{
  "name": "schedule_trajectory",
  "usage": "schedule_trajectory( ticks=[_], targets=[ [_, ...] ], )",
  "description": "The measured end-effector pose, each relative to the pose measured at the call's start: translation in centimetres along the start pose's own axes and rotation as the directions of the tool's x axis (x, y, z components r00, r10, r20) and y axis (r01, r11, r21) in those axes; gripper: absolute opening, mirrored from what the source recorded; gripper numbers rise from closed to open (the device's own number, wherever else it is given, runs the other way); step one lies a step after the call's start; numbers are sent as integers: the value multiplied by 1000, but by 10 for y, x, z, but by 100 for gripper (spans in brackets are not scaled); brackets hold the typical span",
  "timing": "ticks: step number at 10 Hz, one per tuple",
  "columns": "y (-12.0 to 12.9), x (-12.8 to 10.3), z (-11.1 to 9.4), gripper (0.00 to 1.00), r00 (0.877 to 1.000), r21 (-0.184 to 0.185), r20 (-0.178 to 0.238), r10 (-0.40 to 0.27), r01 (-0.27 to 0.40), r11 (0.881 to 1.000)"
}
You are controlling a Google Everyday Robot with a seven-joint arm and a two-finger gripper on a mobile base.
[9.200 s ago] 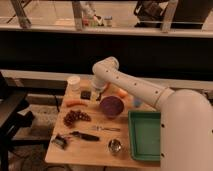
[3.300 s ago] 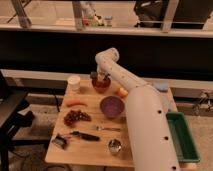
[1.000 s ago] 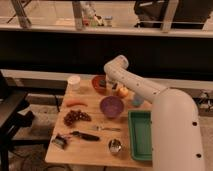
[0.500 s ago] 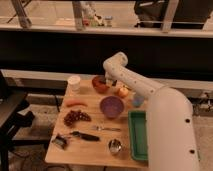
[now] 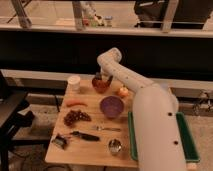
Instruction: Wipe red bowl with eraser
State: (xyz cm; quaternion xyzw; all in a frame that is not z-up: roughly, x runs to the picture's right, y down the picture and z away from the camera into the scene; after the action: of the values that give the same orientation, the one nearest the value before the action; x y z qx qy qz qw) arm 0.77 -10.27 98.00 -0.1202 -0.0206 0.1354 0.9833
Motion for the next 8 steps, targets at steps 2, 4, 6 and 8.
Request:
schedule_trajectory(
  ticks=[2, 4, 6, 8],
  targets=[
    [-6, 6, 13, 0, 1000, -6, -19, 9, -9, 1000],
    [-8, 0, 18, 0, 1000, -12, -22, 7, -7, 1000],
    [-6, -5, 19, 0, 1000, -15, -22, -3, 3, 1000],
    [0, -10, 17, 0, 1000, -18, -17, -24, 24, 1000]
  ],
)
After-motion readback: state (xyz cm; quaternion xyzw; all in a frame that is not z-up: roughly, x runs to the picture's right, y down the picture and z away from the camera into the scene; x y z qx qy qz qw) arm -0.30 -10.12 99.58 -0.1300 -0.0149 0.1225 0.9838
